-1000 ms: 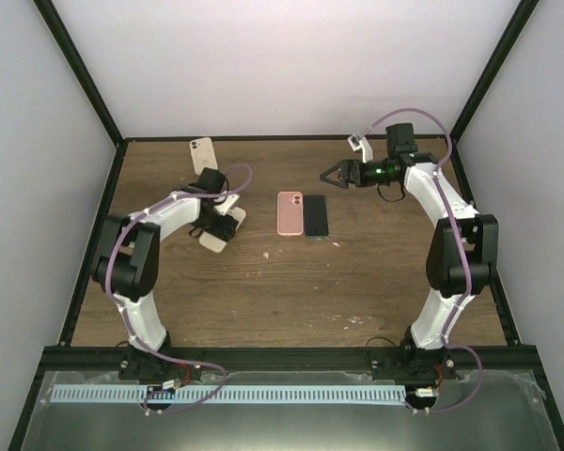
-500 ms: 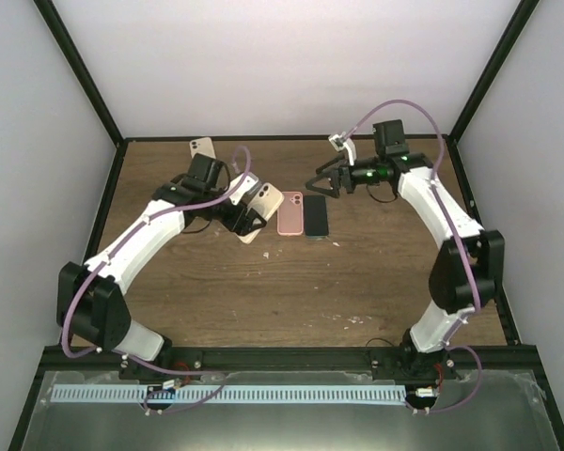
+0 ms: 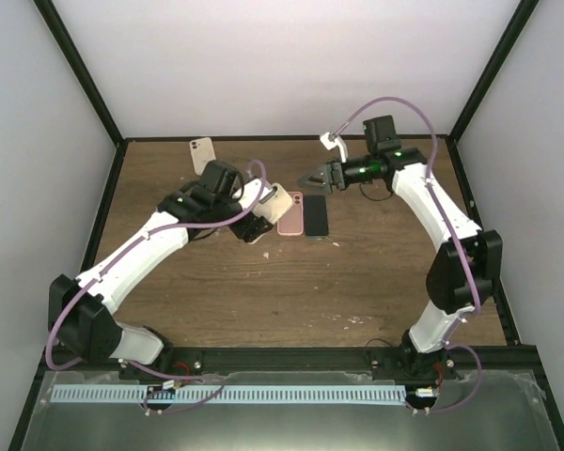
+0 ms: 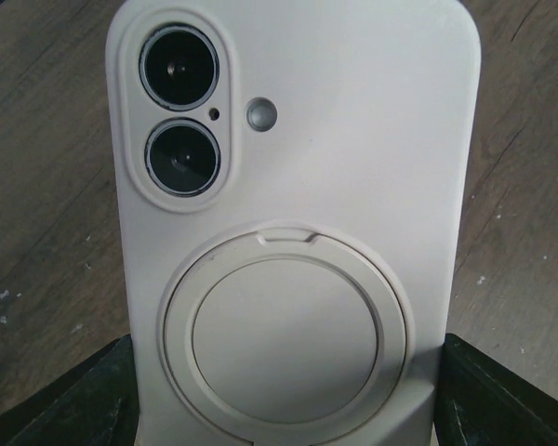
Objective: Take the phone out of the phone case
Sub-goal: Pick up the phone at the center of the board.
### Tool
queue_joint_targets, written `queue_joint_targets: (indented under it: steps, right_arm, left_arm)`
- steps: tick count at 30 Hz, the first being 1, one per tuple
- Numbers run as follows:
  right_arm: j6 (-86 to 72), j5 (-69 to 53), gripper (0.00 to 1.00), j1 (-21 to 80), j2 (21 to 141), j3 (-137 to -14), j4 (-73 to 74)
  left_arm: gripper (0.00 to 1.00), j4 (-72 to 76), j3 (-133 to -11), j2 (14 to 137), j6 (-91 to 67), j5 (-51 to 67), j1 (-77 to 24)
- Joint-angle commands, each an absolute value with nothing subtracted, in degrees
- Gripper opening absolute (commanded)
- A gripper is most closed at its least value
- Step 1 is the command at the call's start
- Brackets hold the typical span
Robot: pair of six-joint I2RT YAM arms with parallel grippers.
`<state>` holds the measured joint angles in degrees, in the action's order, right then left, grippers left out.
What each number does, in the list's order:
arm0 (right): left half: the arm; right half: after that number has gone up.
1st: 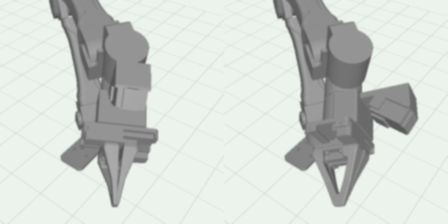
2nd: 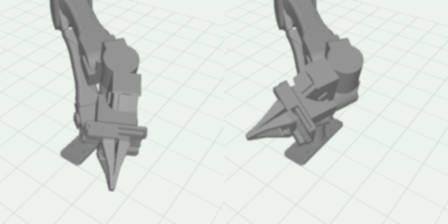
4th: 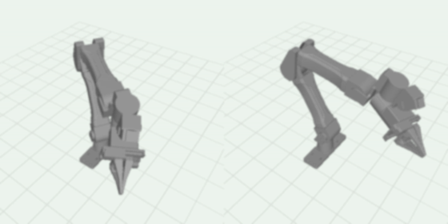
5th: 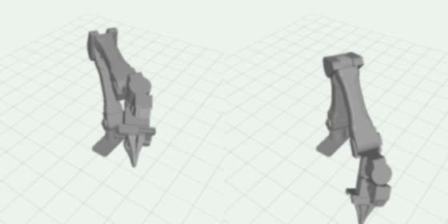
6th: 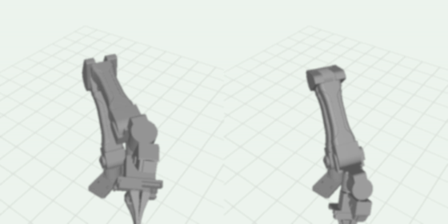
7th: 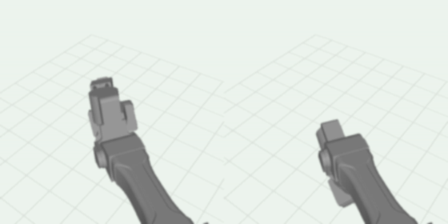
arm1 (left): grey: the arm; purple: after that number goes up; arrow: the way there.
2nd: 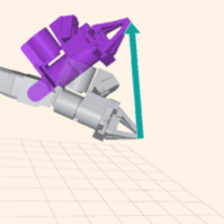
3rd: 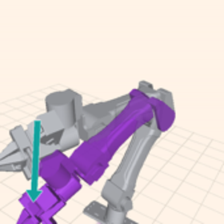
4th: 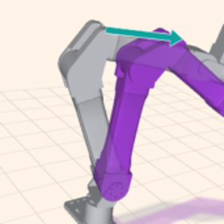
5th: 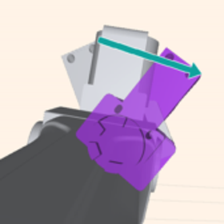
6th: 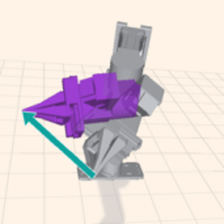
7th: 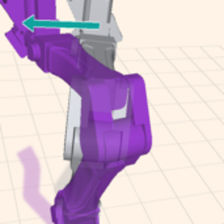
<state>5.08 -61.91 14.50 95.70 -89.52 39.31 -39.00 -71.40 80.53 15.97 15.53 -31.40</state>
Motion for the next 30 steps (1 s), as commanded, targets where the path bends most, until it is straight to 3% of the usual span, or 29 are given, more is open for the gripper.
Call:
queue_joint_targets:
  steps: [1,7,22,24,27,30]
  right_arm:
    - [-0.43,-62.87,0.81,17.93,97.28,-89.89,42.03]
    - [-1.73,-62.03,0.71,20.9,98.17,-86.55,40.19]
    - [-5.74,-66.95,0.07,21.01,101.91,-85.79,38.67]
    - [-6.1,-67.8,0.01,21.03,102.01,-86.09,38.64]
    - [-7.0,-68.41,0.01,20.44,101.81,-86.83,38.29]
    - [-10.88,-71.02,0.01,18.35,101.6,-86.65,35.87]
  left_arm:
    - [0.36,-34.81,-73.13,81.08,18.1,8.05,-34.56]
    - [0.36,-34.26,-73.81,81.48,19.04,3.6,-37.97]
    - [0.41,-34.28,-76.38,83.54,22.74,-2.28,-40.59]
    - [0.48,-34.36,-76.7,83.59,23.41,-3.08,-40.67]
    - [0.68,-34.41,-77.06,83.48,24.88,-5.36,-41.0]
    - [0.97,-33.67,-76.66,82.61,27.46,-9.44,-42.3]
